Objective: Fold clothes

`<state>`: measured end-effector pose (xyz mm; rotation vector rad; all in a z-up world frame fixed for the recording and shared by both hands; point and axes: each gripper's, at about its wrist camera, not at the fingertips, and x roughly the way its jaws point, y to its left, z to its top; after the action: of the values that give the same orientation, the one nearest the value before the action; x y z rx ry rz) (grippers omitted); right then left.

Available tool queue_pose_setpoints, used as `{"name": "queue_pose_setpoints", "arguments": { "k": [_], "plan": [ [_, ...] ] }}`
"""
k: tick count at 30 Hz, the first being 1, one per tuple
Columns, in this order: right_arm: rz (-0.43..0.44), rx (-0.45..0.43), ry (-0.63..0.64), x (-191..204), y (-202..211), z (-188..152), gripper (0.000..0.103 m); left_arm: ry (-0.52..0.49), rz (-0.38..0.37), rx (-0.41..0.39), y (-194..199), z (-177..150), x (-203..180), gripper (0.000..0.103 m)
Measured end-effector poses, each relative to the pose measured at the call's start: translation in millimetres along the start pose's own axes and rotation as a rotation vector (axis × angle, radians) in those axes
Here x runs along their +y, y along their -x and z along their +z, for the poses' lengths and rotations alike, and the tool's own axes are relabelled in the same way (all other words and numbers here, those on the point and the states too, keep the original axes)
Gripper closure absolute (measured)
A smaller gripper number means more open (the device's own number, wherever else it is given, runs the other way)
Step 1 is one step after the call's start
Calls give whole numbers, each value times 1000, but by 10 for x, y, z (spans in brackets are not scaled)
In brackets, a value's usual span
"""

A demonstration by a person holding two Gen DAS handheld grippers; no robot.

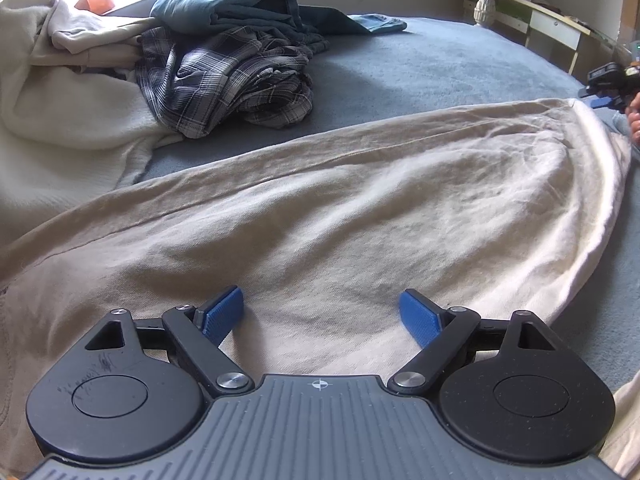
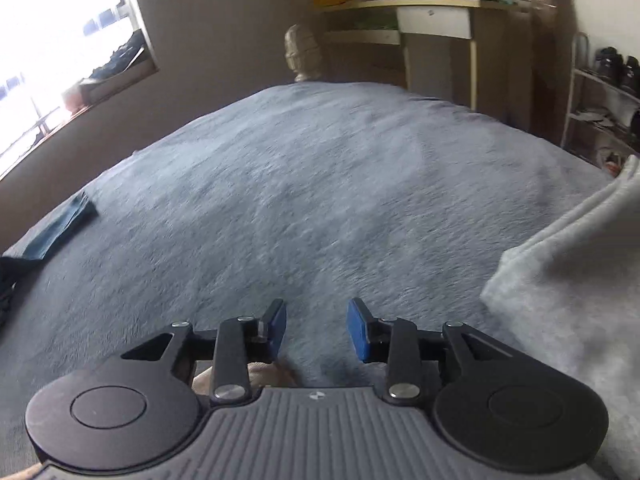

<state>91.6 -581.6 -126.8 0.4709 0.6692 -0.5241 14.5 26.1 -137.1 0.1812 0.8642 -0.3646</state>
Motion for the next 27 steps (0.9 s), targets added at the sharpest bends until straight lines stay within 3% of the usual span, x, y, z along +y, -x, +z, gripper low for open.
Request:
{"name": "queue_pose_setpoints", "arguments": {
  "k": [3, 5, 7, 10, 13, 14, 15, 18, 22, 24, 25, 27],
  "plan": [
    [164, 45, -1, -62, 272, -32, 67, 2, 0, -3, 0, -2, 10, 16],
    [313, 123, 35, -55, 463, -143, 67, 6, 1, -5, -1, -2, 16, 16],
    [399, 183, 83, -73, 624, -279, 69, 9, 2, -8, 1, -1, 20, 16],
    [308, 185, 106, -285, 734, -463, 69, 10, 5, -9, 6, -4, 18, 16],
    [41, 171, 28, -658, 639, -484, 70, 14, 11, -11, 20, -6, 20, 16],
    [24, 144, -12, -757, 677, -465, 70, 17, 14, -12, 26, -5, 23, 16],
    [48, 119, -33, -776, 745, -447, 70, 19, 18, -15, 30, -7, 31, 16],
    [165, 61, 68, -524, 986, -455, 70, 27, 30, -18, 35, -14, 51, 16],
    [319, 155, 476, 197, 1065, -791, 71, 36, 44, -23, 29, -11, 69, 16],
    [292, 199, 630, 339, 1001, -1011, 72, 33, 50, -25, 43, -18, 62, 16],
    [223, 199, 652, 289, 952, -1069, 74, 32, 54, -26, 52, -23, 66, 16],
    [105, 166, 545, -6, 868, -1001, 74, 32, 57, -22, 66, -38, 85, 16]
  ]
}}
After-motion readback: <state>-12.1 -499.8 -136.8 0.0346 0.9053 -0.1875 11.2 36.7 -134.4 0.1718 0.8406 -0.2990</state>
